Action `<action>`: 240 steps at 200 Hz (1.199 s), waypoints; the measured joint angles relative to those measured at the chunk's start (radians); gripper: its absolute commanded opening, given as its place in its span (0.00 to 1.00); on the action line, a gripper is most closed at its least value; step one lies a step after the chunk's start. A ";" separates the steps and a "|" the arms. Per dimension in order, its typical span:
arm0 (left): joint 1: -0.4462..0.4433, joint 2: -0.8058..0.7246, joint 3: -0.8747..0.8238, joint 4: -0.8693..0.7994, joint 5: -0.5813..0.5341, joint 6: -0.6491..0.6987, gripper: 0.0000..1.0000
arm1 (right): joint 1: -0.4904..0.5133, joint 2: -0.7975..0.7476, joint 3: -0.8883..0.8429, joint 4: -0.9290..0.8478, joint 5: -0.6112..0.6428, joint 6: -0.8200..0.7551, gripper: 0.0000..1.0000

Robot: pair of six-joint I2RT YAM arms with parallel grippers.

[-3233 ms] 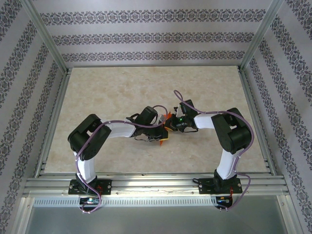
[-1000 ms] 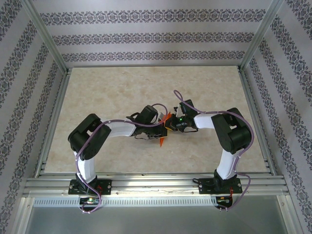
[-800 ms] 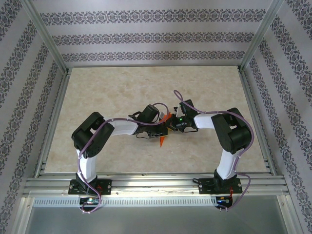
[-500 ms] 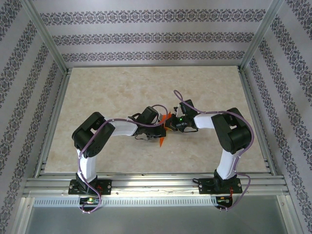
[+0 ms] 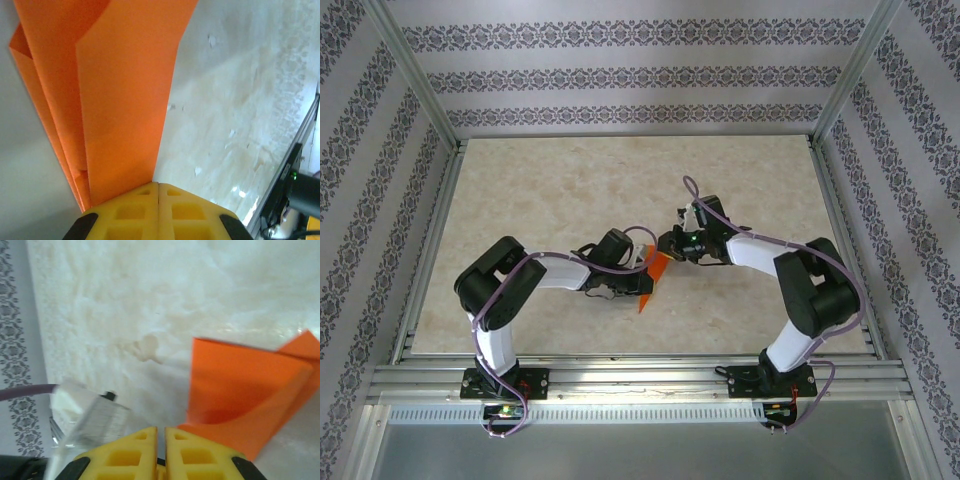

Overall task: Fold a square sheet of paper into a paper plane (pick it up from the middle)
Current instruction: Fold the wing for the fifth time at the center of the table.

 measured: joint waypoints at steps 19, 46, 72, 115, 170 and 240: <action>0.000 -0.009 -0.017 0.000 0.020 0.014 0.00 | 0.001 -0.019 -0.018 0.010 -0.004 -0.003 0.10; 0.006 -0.016 -0.033 0.006 0.044 0.026 0.00 | 0.021 -0.018 -0.064 0.006 -0.008 -0.011 0.09; 0.006 -0.018 -0.038 0.008 0.052 0.031 0.00 | 0.056 -0.018 -0.076 -0.002 -0.011 -0.034 0.08; 0.006 -0.018 -0.038 0.008 0.055 0.033 0.00 | 0.068 0.014 -0.076 -0.001 -0.015 -0.075 0.07; 0.011 -0.018 -0.038 0.007 0.059 0.035 0.00 | 0.068 0.097 -0.073 0.008 -0.008 -0.097 0.07; 0.011 -0.018 -0.038 0.003 0.059 0.050 0.00 | 0.048 0.137 -0.042 0.000 -0.014 -0.095 0.07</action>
